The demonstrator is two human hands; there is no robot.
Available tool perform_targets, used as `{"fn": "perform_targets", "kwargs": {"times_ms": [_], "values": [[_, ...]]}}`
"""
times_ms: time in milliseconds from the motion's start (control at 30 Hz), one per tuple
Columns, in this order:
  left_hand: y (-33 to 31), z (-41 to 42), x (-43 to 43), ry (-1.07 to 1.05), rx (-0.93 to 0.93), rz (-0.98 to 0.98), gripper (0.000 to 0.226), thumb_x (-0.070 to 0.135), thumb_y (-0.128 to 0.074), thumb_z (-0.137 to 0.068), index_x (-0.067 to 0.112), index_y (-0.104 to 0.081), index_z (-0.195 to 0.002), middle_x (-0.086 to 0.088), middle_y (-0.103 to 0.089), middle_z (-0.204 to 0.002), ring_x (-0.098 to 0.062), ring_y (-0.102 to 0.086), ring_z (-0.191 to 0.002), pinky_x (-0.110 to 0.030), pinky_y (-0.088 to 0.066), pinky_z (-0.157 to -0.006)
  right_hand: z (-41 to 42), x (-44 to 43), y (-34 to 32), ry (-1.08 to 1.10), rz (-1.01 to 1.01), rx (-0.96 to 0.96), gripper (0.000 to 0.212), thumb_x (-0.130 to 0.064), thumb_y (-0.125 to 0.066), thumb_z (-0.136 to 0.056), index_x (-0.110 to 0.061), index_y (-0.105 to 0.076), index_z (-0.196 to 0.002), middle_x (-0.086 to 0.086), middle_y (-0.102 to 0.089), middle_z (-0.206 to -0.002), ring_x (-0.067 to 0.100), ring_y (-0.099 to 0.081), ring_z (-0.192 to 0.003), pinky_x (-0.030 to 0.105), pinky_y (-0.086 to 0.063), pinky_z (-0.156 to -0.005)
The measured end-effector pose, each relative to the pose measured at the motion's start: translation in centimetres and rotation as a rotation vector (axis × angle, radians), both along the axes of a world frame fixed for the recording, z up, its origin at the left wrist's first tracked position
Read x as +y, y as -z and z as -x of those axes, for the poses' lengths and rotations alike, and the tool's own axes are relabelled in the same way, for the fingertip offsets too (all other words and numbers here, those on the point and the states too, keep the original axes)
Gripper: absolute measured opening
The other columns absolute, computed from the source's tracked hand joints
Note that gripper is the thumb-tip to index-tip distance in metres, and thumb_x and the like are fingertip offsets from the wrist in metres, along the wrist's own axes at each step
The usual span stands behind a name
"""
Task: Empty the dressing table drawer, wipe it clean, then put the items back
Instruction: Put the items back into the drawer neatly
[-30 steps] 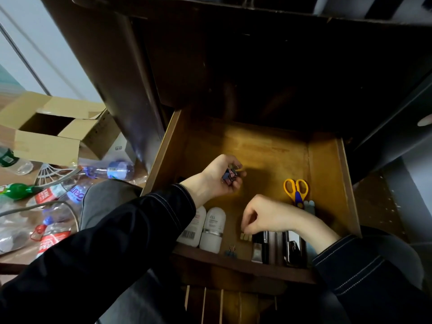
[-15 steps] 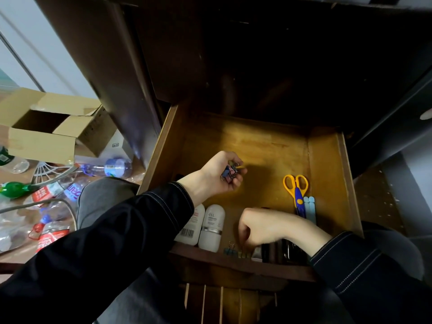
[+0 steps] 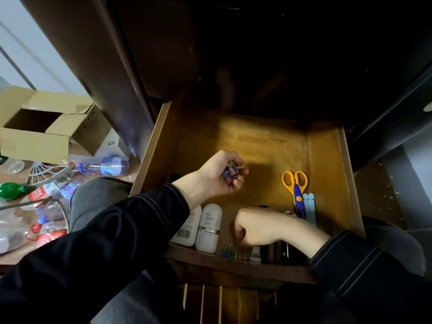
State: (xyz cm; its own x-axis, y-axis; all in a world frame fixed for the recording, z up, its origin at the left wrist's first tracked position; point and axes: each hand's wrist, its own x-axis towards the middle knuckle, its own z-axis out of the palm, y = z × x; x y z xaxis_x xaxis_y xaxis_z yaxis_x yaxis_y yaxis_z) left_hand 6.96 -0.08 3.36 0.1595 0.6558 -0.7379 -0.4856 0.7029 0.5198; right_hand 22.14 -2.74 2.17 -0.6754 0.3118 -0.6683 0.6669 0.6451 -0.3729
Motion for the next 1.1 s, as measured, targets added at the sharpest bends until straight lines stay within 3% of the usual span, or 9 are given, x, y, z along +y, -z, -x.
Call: {"fn": "perform_targets", "kwargs": {"times_ms": [200, 400, 500, 600, 667, 733, 833, 967, 1100], "values": [[0.0, 0.1, 0.0, 0.0, 0.006, 0.003, 0.002, 0.011, -0.052, -0.088, 0.01, -0.052, -0.088, -0.008, -0.059, -0.082, -0.013, -0.044, -0.055, -0.019, -0.037, -0.041, 0.0, 0.0, 0.1, 0.003, 0.039, 0.012, 0.016, -0.014, -0.065, -0.088, -0.017, -0.066, -0.072, 0.001, -0.055, -0.063, 0.017, -0.048, -0.059, 0.034, -0.041, -0.057], [0.0, 0.1, 0.2, -0.035, 0.007, 0.025, 0.014, 0.022, -0.053, -0.092, 0.01, -0.058, -0.086, -0.009, -0.062, -0.074, -0.014, -0.047, -0.051, -0.018, -0.038, -0.042, -0.2, 1.1, -0.2, 0.198, 0.054, 0.055, 0.031, -0.033, -0.067, -0.088, -0.01, -0.071, -0.069, -0.001, -0.058, -0.055, 0.014, -0.051, -0.053, 0.035, -0.043, -0.057], [-0.1, 0.2, 0.2, -0.079, 0.002, 0.041, 0.024, 0.027, -0.047, -0.096, 0.009, -0.059, -0.086, -0.011, -0.061, -0.074, -0.016, -0.046, -0.054, -0.018, -0.038, -0.044, -0.9, 3.2, -0.6, 0.497, -0.22, 0.15, 0.039, -0.039, -0.062, -0.092, -0.008, -0.068, -0.069, 0.005, -0.058, -0.054, 0.019, -0.054, -0.052, 0.032, -0.043, -0.054], [-0.1, 0.2, 0.0, -0.083, 0.019, 0.072, 0.031, 0.028, -0.041, -0.099, 0.007, -0.061, -0.088, -0.012, -0.061, -0.074, -0.018, -0.047, -0.055, -0.02, -0.038, -0.046, -1.7, 4.2, -0.8, 0.7, -0.524, 0.344, 0.036, -0.044, -0.056, -0.099, -0.021, -0.063, -0.072, -0.007, -0.059, -0.06, 0.01, -0.059, -0.059, 0.026, -0.045, -0.054], [-0.2, -0.2, -0.1, -0.034, 0.022, 0.093, 0.03, 0.028, -0.04, -0.1, 0.007, -0.057, -0.089, -0.011, -0.059, -0.071, -0.018, -0.047, -0.054, -0.021, -0.037, -0.046, -1.4, 4.2, -1.2, 0.805, -0.444, 0.54, 0.017, -0.044, -0.058, -0.098, -0.031, -0.069, -0.094, -0.017, -0.069, -0.085, 0.001, -0.063, -0.08, 0.023, -0.051, -0.064], [-0.2, -0.6, -0.2, 0.022, 0.033, 0.101, 0.027, 0.03, -0.04, -0.101, 0.008, -0.053, -0.091, -0.008, -0.053, -0.071, -0.018, -0.045, -0.055, -0.022, -0.036, -0.047, -0.8, 4.1, -1.4, 0.799, -0.355, 0.62, 0.015, -0.042, -0.062, -0.096, -0.031, -0.071, -0.103, -0.02, -0.068, -0.095, -0.001, -0.062, -0.089, 0.027, -0.055, -0.072], [-0.1, -0.7, -0.2, 0.074, 0.057, 0.084, 0.028, 0.033, -0.041, -0.101, 0.008, -0.05, -0.095, -0.007, -0.049, -0.074, -0.018, -0.045, -0.057, -0.024, -0.037, -0.048, -0.6, 4.1, -1.5, 0.775, -0.33, 0.625, 0.009, -0.029, -0.065, -0.094, -0.027, -0.073, -0.091, -0.015, -0.069, -0.085, 0.003, -0.063, -0.083, 0.035, -0.057, -0.075], [-0.2, -0.6, -0.1, 0.095, 0.053, 0.05, 0.034, 0.037, -0.042, -0.101, 0.008, -0.054, -0.088, -0.007, -0.057, -0.067, -0.017, -0.046, -0.055, -0.022, -0.036, -0.048, -0.8, 4.3, -1.6, 0.909, -0.212, 0.72, 0.008, -0.024, -0.066, -0.096, -0.023, -0.072, -0.09, -0.01, -0.071, -0.082, 0.003, -0.063, -0.081, 0.02, -0.047, -0.067], [-0.3, -0.4, -0.1, 0.032, 0.043, 0.039, 0.028, 0.032, -0.049, -0.098, 0.008, -0.059, -0.089, -0.009, -0.059, -0.075, -0.017, -0.049, -0.055, -0.02, -0.038, -0.046, -0.8, 4.5, -1.7, 1.043, -0.062, 0.831, 0.011, -0.025, -0.062, -0.099, -0.022, -0.069, -0.091, -0.006, -0.071, -0.075, -0.001, -0.055, -0.056, 0.013, -0.043, -0.055]]}}
